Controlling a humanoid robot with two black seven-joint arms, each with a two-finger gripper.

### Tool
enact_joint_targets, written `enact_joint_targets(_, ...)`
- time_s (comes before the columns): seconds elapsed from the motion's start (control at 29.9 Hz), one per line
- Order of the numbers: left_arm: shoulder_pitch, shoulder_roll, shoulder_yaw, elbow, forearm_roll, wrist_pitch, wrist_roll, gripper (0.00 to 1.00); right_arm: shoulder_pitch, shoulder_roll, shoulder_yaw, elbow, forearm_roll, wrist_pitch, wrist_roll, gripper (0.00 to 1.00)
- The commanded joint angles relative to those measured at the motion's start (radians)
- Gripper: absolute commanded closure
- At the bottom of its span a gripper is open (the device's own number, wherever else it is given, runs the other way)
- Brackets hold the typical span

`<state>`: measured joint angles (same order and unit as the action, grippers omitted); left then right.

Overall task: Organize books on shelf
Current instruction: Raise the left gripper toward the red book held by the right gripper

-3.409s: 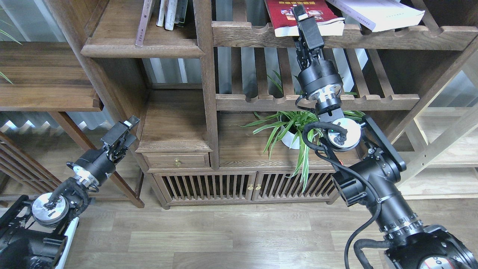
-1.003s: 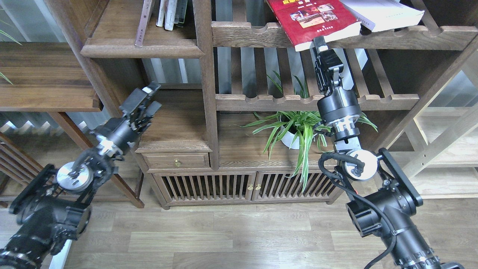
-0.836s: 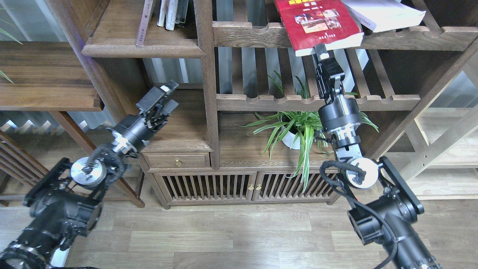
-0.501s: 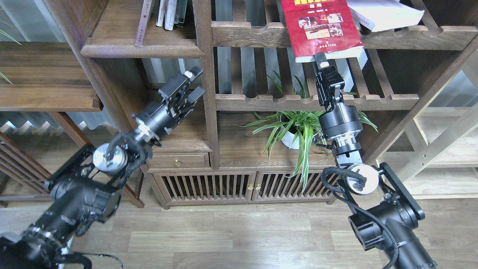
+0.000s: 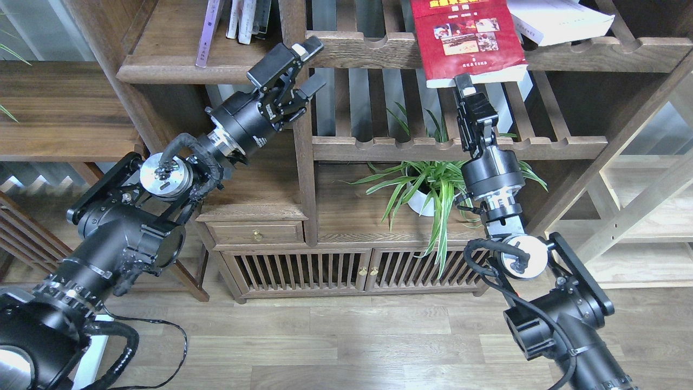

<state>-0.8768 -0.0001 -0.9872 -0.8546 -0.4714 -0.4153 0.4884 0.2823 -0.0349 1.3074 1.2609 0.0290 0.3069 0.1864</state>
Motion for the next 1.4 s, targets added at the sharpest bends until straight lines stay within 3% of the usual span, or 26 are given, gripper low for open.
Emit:
enact_joint_targets(0.0,-0.001,0.000,0.016,0.003,-0.001,0.012,0.000,0.02,0.011,0.018,-0.031,0.000,0.000,0.001,-0.001,0.98)
enact_joint_targets(0.53,0.006,0.000,0.050,0.005,-0.023,0.018,0.000,0.02,0.032,0.032,-0.042,-0.003,-0.006,0.009,0.001,0.95)
enact_joint_targets(0.57,0.006,0.000,0.051,0.003,-0.023,0.016,0.000,0.02,0.037,0.032,-0.042,-0.003,-0.008,0.008,0.001,0.92)
enact_joint_targets(0.64,0.007,0.000,0.051,0.002,-0.023,0.015,0.000,0.02,0.047,0.032,-0.042,-0.015,-0.009,-0.006,-0.001,0.67)
enact_joint_targets(0.67,0.007,0.000,0.051,0.000,-0.023,0.015,0.000,0.02,0.052,0.030,-0.042,-0.018,-0.011,-0.018,-0.001,0.60)
enact_joint_targets(0.77,0.010,0.000,0.051,-0.003,-0.023,0.012,0.000,0.02,0.064,0.030,-0.037,-0.021,-0.012,-0.043,0.001,0.50)
enact_joint_targets(1.1,0.016,0.000,0.045,-0.007,-0.023,0.007,0.000,0.02,0.132,0.035,-0.013,-0.046,-0.009,-0.095,0.002,0.27)
enact_joint_targets(1.37,0.016,0.000,0.044,-0.007,-0.021,-0.003,0.000,0.02,0.149,0.035,0.018,-0.057,-0.009,-0.146,0.004,0.28)
